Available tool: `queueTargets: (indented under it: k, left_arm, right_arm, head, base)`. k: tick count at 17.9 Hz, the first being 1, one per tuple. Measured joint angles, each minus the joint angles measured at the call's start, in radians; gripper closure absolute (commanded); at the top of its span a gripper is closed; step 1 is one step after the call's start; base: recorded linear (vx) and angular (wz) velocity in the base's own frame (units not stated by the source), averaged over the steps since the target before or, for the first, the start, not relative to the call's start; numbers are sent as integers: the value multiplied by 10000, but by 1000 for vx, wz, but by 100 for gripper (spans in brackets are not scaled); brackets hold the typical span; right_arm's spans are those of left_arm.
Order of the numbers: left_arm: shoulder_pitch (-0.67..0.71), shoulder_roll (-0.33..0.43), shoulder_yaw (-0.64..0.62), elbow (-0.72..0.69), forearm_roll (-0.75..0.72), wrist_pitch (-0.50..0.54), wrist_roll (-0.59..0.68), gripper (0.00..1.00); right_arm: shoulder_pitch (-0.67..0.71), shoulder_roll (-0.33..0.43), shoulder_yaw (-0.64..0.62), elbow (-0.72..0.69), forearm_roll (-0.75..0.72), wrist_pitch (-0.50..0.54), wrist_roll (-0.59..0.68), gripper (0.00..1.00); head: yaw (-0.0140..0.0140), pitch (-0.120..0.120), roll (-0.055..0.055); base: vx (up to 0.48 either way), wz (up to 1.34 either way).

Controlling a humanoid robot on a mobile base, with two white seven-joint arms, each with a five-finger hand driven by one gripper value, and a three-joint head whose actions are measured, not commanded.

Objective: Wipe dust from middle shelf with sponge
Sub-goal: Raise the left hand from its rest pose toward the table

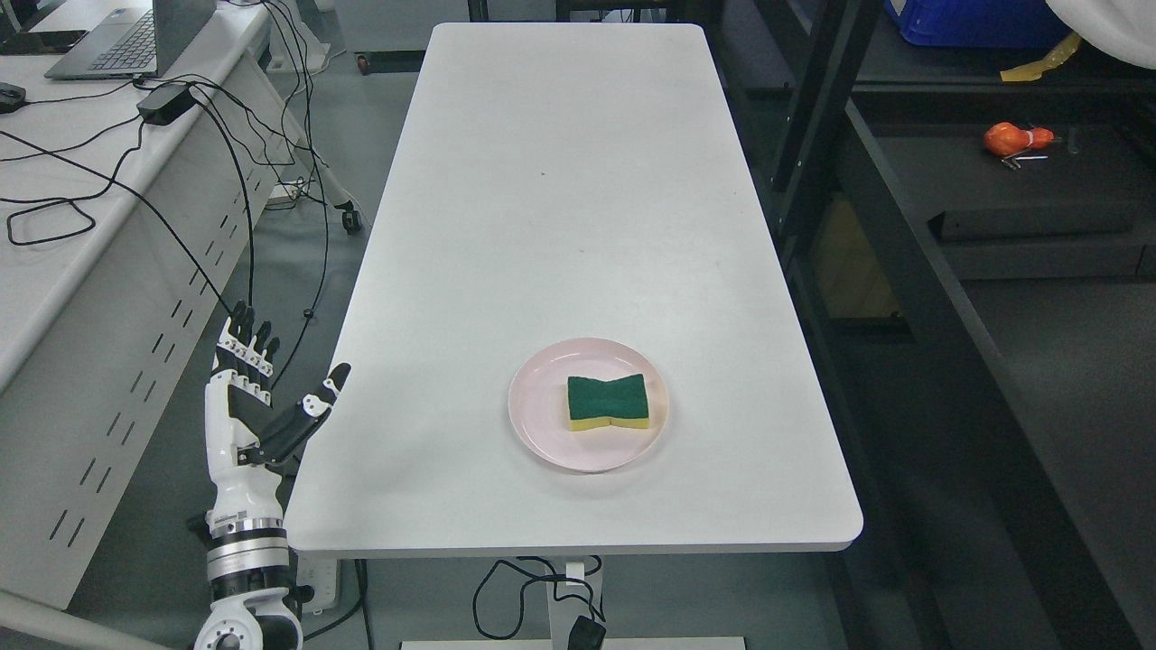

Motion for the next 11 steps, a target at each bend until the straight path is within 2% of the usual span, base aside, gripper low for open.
queueTargets:
  k: [8, 11]
  left_arm:
    - [-3, 5, -109, 15, -1, 223, -70, 2]
    - [-92, 328, -124, 44, -105, 112, -675, 2]
  right_arm:
    - [0, 0, 0, 0, 0, 0, 0, 0]
    - [0, 0, 0, 0, 0, 0, 0, 0]
  head:
    - [0, 0, 0]
    - [0, 0, 0]
  base:
    - [0, 0]
    - [0, 0]
